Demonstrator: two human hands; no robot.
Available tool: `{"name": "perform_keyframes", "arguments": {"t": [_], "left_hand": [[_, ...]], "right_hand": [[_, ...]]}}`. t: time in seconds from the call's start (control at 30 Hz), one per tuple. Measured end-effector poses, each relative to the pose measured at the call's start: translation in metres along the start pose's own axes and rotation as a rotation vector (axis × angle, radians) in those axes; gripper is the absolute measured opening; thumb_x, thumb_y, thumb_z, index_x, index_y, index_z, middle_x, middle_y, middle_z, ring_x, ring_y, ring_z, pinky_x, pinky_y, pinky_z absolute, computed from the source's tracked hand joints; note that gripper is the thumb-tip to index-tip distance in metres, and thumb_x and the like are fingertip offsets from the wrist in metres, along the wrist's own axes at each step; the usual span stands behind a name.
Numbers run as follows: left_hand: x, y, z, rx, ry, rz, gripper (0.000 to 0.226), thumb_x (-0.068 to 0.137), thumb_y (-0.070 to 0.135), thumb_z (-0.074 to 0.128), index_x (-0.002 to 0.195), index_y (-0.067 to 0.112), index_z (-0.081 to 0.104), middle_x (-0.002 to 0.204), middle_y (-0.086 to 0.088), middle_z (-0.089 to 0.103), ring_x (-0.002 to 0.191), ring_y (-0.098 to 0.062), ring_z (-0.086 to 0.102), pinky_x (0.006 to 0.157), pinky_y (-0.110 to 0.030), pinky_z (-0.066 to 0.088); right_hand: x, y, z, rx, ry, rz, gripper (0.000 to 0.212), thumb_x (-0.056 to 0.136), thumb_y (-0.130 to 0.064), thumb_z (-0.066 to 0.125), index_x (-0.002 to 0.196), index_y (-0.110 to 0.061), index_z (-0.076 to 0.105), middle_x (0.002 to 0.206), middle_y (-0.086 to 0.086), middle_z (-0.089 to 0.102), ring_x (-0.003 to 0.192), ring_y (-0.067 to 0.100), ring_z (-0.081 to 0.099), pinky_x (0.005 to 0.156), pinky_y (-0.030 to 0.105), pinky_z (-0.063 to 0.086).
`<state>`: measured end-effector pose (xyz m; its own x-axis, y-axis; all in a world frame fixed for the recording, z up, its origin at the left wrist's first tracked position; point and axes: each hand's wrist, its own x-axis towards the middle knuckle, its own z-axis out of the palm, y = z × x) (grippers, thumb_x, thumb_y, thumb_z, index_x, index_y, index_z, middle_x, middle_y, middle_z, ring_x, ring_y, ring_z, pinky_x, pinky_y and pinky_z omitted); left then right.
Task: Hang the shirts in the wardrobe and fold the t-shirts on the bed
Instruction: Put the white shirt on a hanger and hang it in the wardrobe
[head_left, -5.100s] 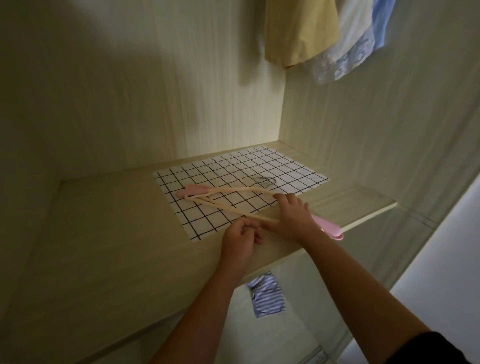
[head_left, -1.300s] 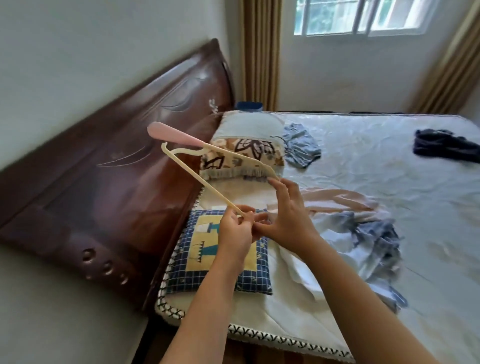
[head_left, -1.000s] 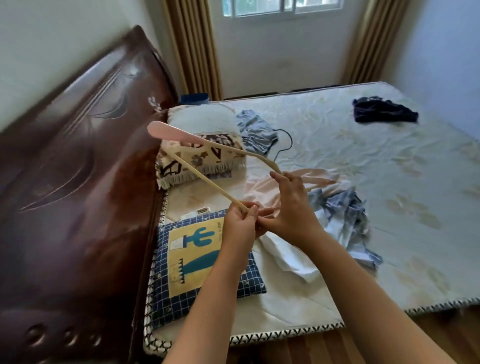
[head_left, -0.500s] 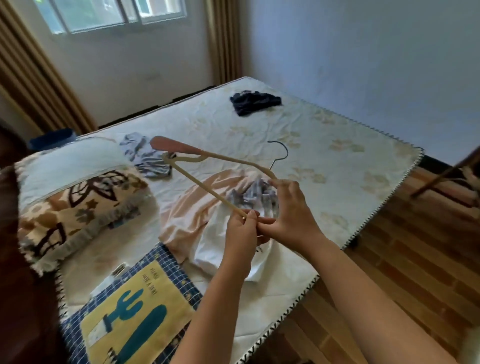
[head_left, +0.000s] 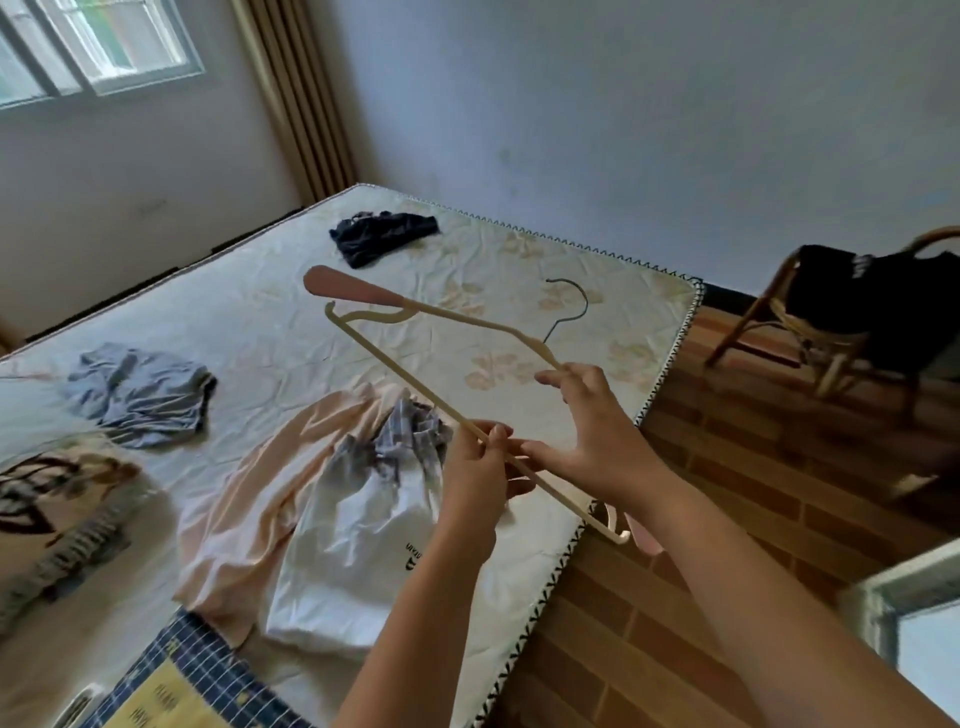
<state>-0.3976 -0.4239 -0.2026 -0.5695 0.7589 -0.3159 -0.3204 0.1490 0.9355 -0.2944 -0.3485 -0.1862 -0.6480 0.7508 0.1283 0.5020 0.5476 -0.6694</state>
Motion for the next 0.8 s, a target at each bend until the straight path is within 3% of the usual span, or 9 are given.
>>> {"name": "perform_keyframes", "arguments": {"t": [0.23, 0.4, 0.47, 0.6, 0.8], "left_hand": [[0.040, -0.037, 0.013, 0.040, 0.010, -0.015, 0.016, 0.101, 0.011, 0.038, 0.088, 0.011, 0.046, 0.069, -0.004, 0.070, 0.073, -0.028, 0.065, 0.063, -0.035, 0.050], [0.076, -0.075, 0.016, 0.105, -0.004, -0.050, 0.014, 0.102, 0.010, 0.036, 0.091, 0.009, 0.045, 0.066, -0.002, 0.071, 0.058, -0.017, 0.067, 0.060, -0.033, 0.050], [0.092, -0.090, 0.015, 0.105, -0.029, -0.064, 0.013, 0.101, 0.008, 0.036, 0.092, 0.007, 0.045, 0.065, -0.003, 0.070, 0.057, -0.016, 0.068, 0.057, -0.032, 0.050], [0.122, -0.120, 0.003, 0.106, -0.056, -0.116, 0.013, 0.102, 0.008, 0.034, 0.093, 0.007, 0.044, 0.070, -0.007, 0.070, 0.058, -0.018, 0.069, 0.048, -0.027, 0.052], [0.176, -0.173, -0.025, 0.099, -0.105, -0.122, 0.011, 0.102, 0.009, 0.033, 0.097, 0.005, 0.042, 0.077, -0.011, 0.068, 0.054, -0.016, 0.067, 0.041, -0.022, 0.049]], "right_hand": [[0.010, 0.051, 0.034, 0.092, -0.021, 0.060, 0.058, 0.084, -0.024, 0.067, 0.136, -0.020, 0.040, 0.154, 0.002, 0.011, 0.142, 0.018, 0.016, 0.102, 0.018, 0.022], [0.009, 0.093, 0.061, 0.180, 0.043, 0.094, 0.060, 0.086, -0.016, 0.064, 0.138, -0.015, 0.035, 0.152, 0.001, 0.016, 0.142, 0.011, 0.015, 0.098, 0.003, 0.014], [0.011, 0.111, 0.072, 0.256, 0.063, 0.134, 0.063, 0.087, -0.014, 0.063, 0.140, -0.015, 0.030, 0.149, -0.002, 0.022, 0.139, 0.006, 0.020, 0.097, 0.000, 0.016], [0.017, 0.142, 0.106, 0.424, 0.076, 0.279, 0.064, 0.089, -0.015, 0.061, 0.141, -0.022, 0.025, 0.139, -0.007, 0.035, 0.117, -0.001, 0.036, 0.091, 0.012, 0.031], [0.022, 0.191, 0.187, 0.410, 0.112, 0.396, 0.058, 0.090, -0.020, 0.060, 0.141, -0.020, 0.032, 0.133, -0.007, 0.043, 0.109, 0.004, 0.045, 0.073, 0.001, 0.036]]}}
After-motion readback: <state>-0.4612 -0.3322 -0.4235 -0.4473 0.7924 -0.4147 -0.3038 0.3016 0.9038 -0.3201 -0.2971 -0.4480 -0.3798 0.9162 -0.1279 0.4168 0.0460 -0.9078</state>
